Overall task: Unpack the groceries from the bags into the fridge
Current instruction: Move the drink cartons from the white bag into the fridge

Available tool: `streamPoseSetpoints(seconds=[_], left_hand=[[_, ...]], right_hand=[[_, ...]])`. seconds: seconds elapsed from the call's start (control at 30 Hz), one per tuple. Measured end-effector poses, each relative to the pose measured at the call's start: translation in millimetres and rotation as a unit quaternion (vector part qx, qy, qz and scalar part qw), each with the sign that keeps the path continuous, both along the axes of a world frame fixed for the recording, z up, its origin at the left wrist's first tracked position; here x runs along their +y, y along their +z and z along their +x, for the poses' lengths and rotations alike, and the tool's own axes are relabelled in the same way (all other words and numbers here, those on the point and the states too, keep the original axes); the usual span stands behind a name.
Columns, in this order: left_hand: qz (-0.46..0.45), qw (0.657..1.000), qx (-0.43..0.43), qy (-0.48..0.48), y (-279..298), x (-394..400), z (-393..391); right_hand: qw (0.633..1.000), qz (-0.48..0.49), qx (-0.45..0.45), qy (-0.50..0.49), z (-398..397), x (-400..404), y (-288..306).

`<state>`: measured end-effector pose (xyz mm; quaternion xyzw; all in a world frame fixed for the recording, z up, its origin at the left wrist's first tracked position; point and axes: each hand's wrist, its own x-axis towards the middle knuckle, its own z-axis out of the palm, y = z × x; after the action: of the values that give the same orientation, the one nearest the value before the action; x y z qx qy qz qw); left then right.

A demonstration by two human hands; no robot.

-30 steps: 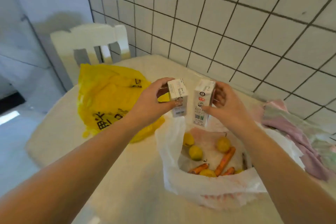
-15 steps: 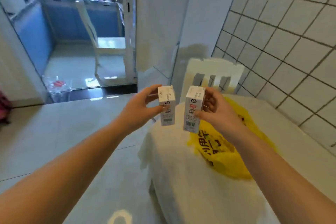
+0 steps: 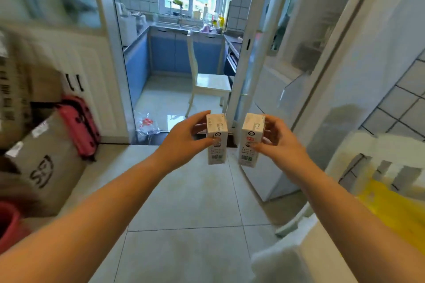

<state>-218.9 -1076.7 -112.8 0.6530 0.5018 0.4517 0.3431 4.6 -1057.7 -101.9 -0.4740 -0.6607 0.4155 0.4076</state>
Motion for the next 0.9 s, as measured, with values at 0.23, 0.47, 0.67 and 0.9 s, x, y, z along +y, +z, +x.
streamPoseSetpoints(seconds=[0.23,0.47,0.67,0.9], left_hand=[[0.000,0.998,0.020,0.052,-1.9,108.3,-56.5],[0.020,0.994,0.044,0.094,21.6,250.6,-87.8],[0.043,0.991,0.054,0.118,50.4,360.1,-109.3],[0.049,0.995,0.038,0.079,47.9,492.3,-107.9]], right_hand=[[0.998,-0.001,0.011,0.057,-66.8,125.4,-9.3],[0.995,0.029,0.067,0.061,-115.4,289.3,-3.7],[0.990,0.002,0.108,0.090,-142.2,417.0,11.2],[0.991,0.000,0.123,0.051,-130.4,533.4,12.4]])
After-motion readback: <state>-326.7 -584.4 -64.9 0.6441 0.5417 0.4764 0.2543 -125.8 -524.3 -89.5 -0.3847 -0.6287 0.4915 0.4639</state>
